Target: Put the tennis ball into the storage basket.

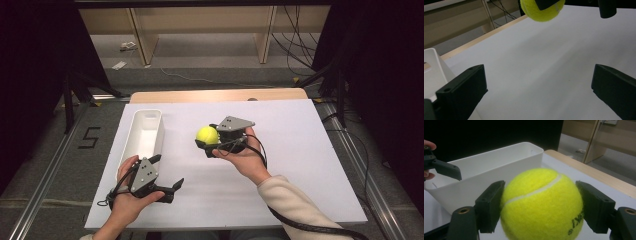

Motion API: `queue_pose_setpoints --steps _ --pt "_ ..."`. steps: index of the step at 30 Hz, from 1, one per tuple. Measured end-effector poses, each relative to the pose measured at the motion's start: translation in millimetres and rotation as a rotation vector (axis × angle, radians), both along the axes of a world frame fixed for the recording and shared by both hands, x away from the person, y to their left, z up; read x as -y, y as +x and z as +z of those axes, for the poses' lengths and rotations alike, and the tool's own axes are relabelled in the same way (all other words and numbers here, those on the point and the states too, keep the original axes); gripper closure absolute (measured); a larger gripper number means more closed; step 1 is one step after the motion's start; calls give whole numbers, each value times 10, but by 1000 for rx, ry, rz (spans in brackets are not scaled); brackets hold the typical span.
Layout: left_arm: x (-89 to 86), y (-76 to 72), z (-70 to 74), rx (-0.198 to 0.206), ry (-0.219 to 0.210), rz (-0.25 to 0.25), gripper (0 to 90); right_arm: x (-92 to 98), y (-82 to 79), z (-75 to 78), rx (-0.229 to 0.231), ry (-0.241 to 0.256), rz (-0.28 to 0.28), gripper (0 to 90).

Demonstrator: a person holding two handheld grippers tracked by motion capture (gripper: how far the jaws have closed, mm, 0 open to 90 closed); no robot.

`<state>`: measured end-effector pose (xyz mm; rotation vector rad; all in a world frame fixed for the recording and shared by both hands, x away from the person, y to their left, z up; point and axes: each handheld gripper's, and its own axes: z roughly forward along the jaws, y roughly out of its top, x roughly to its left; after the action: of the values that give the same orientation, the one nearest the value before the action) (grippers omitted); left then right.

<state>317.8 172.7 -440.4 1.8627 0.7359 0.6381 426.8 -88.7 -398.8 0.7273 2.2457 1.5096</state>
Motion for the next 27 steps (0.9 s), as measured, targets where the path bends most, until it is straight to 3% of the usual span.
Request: queue_pose_setpoints --steps 27 --pt "-4 6 4 15 12 1 0 -92 11 19 1 7 14 272"
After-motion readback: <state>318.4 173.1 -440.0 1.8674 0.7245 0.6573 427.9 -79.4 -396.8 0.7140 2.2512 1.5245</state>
